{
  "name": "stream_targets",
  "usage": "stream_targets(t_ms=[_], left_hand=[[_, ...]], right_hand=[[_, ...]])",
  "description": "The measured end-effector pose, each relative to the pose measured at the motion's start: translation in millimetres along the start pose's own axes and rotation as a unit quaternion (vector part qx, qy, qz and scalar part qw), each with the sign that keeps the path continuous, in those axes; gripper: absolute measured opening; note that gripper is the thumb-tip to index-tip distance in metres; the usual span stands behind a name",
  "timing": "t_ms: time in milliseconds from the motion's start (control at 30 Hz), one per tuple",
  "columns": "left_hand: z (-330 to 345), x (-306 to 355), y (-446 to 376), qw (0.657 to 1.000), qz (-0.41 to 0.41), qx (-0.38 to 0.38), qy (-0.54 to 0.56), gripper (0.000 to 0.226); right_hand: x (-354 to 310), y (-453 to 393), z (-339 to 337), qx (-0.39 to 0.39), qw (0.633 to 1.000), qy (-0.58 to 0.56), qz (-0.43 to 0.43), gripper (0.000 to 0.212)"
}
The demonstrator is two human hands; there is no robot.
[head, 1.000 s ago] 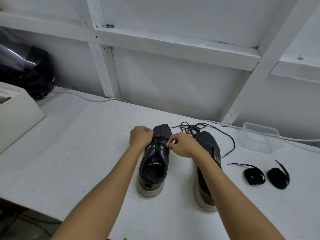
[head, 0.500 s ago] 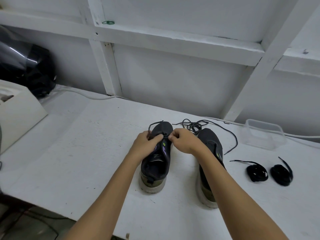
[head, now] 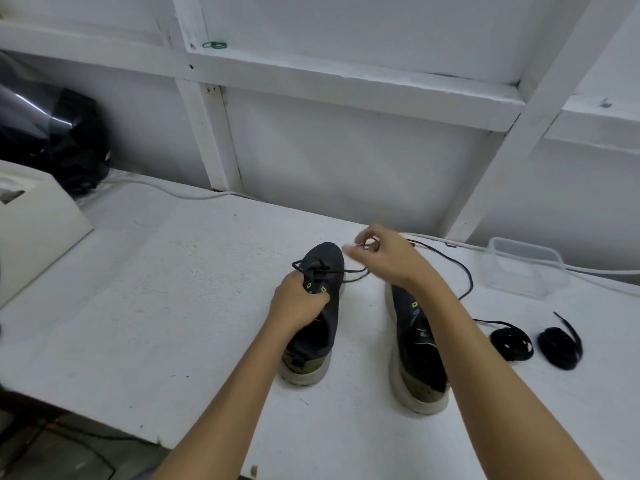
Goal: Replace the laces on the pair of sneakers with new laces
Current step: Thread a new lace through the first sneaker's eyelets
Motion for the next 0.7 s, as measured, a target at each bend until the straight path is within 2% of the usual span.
stream_targets(t_ms=[67, 100, 200, 233, 267, 300, 367, 400, 433, 500, 567, 600, 667, 700], left_hand=[[-1.5, -1.6, 0.7, 1.0, -0.003, -0.001, 0.011, 0.012], [-1.5, -1.5, 1.0, 1.0, -0.003, -0.002, 0.012, 0.012], [-0.4, -0.3, 1.0, 1.0, 0.001, 0.002, 0.004, 0.015], [0.0, -0.4, 0.7, 1.0, -0.001, 0.003, 0.0, 0.017], [0.9, -1.2, -0.3, 1.0, -0.003, 0.003, -0.002, 0.018], [1.5, -1.6, -0.9, 1.0, -0.004, 0.001, -0.005, 0.018], [2.9, -3.0, -2.0, 1.0, -0.005, -0.003, -0.007, 0.02], [3.2, -3.3, -2.3, 1.0, -0.003, -0.002, -0.006, 0.021], [3.3, -3.0, -1.9, 1.0, -0.001, -0.001, -0.006, 0.02], [3.7, -4.0, -2.5, 1.0, -0.003, 0.001, -0.01, 0.022], [4.5, -6.7, -3.7, 1.0, -0.012, 0.0, -0.006, 0.023], [4.9, -7.4, -4.1, 1.0, -0.013, -0.001, -0.005, 0.024], [5.1, -3.6, -4.1, 1.0, 0.004, -0.007, -0.004, 0.03], [3.4, 1.3, -4.9, 1.0, 0.02, -0.006, -0.006, 0.043]], right_hand=[[9.6, 2.7, 21.6, -0.095, 0.982, 0.162, -0.005, 0.026], [16.5, 4.1, 27.4, -0.13, 0.971, 0.198, 0.014, 0.023], [21.5, 6.3, 29.3, -0.16, 0.968, 0.189, 0.036, 0.021], [15.0, 5.3, 28.0, -0.149, 0.981, 0.121, 0.023, 0.023], [5.5, 4.6, 23.3, -0.128, 0.992, 0.001, 0.008, 0.024], [-3.6, 3.6, 14.3, -0.097, 0.984, -0.151, -0.003, 0.023], [-15.0, 0.6, -9.6, -0.033, 0.908, -0.418, -0.013, 0.023], [-18.5, -0.3, -19.3, -0.011, 0.871, -0.491, -0.018, 0.024], [-20.0, -1.1, -25.0, 0.005, 0.847, -0.531, -0.022, 0.024], [-16.0, -1.9, -26.1, 0.027, 0.827, -0.561, -0.018, 0.025], [-8.9, -2.0, -20.9, 0.042, 0.827, -0.56, -0.01, 0.025], [-7.5, -1.4, -19.0, 0.049, 0.841, -0.539, -0.008, 0.024], [-11.8, 1.1, -19.0, 0.063, 0.894, -0.444, -0.018, 0.022], [-17.7, 2.1, -19.3, 0.062, 0.92, -0.386, -0.03, 0.02]])
Point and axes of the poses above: each hand's wrist, its own y-axis away from the middle knuckle, its own z-axis out of the palm, x = y × z, the point moved 10 cm from there along -y, towards the middle knuckle, and after that the axes turned 12 degrees about -y, right-handed, at the moved point
